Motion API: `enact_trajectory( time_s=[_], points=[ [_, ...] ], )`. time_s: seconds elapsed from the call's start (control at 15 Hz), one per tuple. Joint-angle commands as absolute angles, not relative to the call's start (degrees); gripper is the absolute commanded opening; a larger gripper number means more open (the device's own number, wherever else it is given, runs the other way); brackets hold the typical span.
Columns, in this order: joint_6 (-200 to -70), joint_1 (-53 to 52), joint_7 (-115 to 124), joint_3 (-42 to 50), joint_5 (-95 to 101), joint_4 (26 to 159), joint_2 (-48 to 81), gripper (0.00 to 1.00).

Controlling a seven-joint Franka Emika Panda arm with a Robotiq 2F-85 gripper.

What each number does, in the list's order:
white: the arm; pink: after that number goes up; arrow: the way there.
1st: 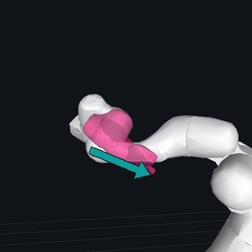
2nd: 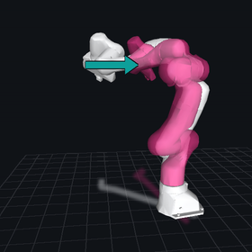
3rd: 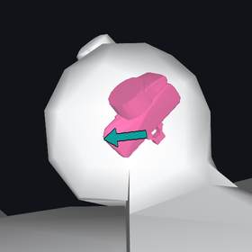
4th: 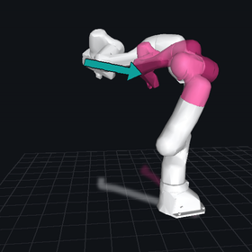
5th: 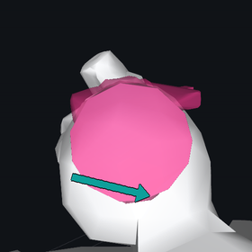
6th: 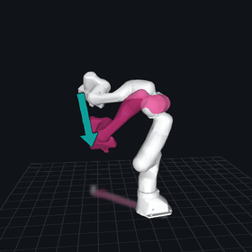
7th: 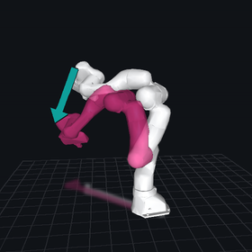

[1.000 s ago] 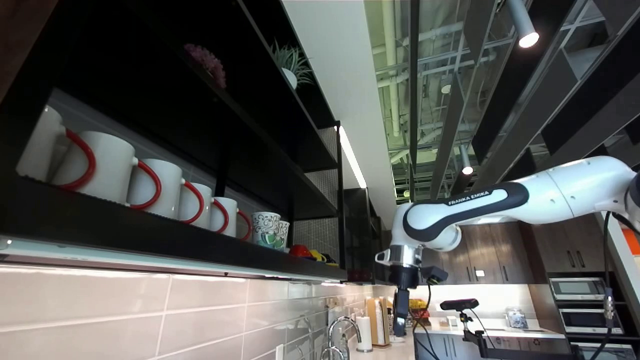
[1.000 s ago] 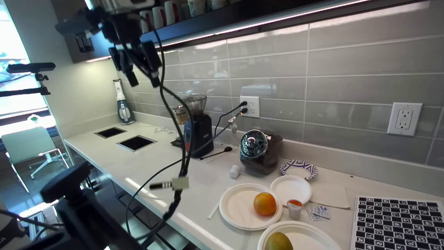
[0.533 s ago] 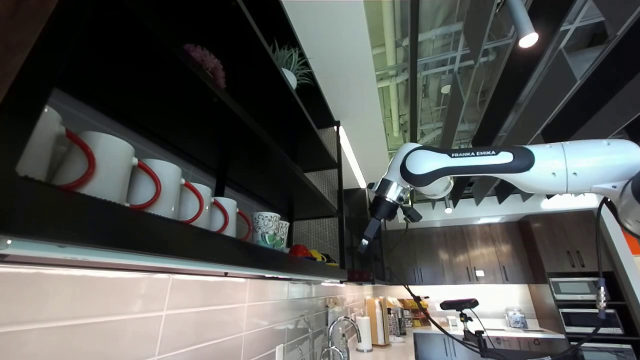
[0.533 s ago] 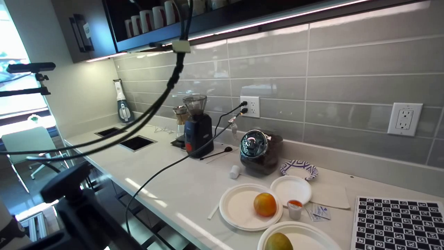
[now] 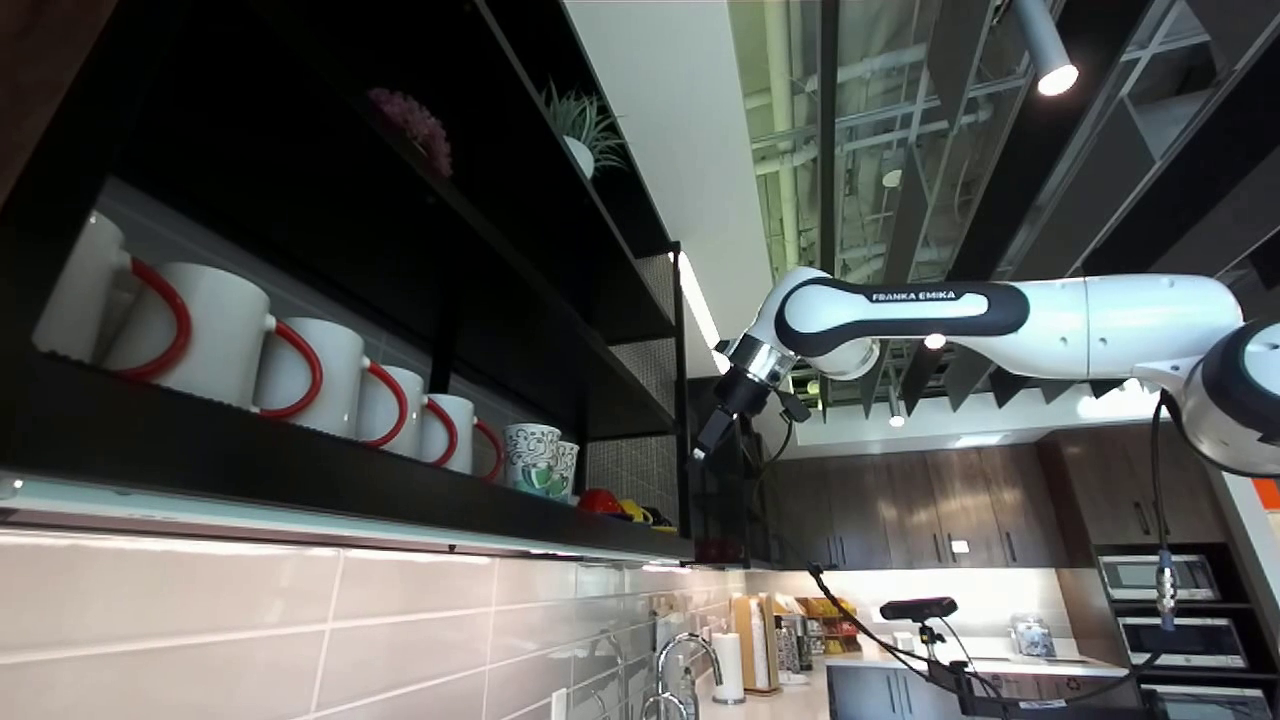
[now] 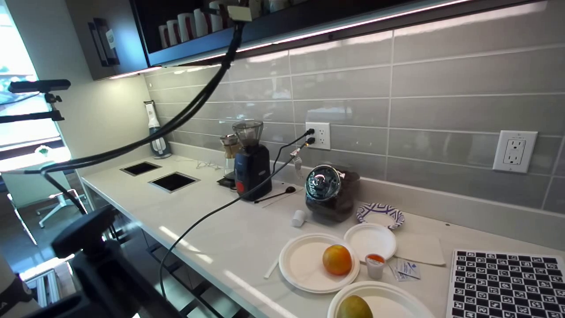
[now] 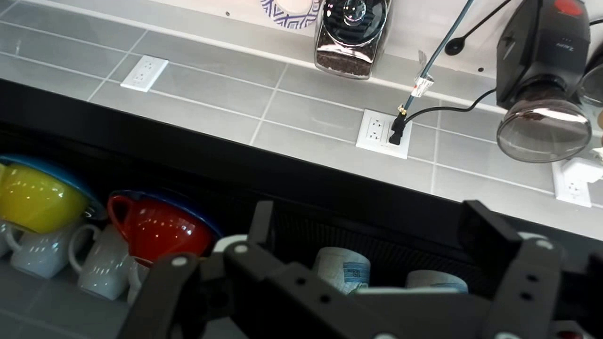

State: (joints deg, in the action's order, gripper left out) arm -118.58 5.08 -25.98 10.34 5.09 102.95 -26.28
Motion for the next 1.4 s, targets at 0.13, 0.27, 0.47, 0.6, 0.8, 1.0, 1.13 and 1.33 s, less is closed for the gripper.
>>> enact_trajectory(
  time_s=[0.13, 0.27, 0.47, 0.6, 0.8, 1.0, 1.13, 1.33],
  points=[
    [-123.2, 8.5, -15.2, 9.0, 11.6, 103.4, -23.7, 1.0],
    [-123.2, 9.3, -9.5, 9.3, 10.9, 101.1, -21.5, 1.0],
    [-122.8, 9.9, -1.2, 9.3, 8.8, 97.2, -18.6, 1.0],
    [-123.8, 10.1, 3.6, 9.0, 8.9, 93.8, -16.3, 1.0],
    [-121.8, 9.5, 6.7, 9.1, 8.0, 88.0, -12.9, 1.0],
    [-120.4, 8.6, 6.8, 9.6, 4.9, 83.0, -9.7, 1.0],
    [-118.6, 8.0, 5.8, 10.1, 0.7, 79.7, -7.6, 1.0],
    [-116.5, 8.0, 5.3, 10.3, -4.3, 75.2, -4.7, 1.0]
  ],
)
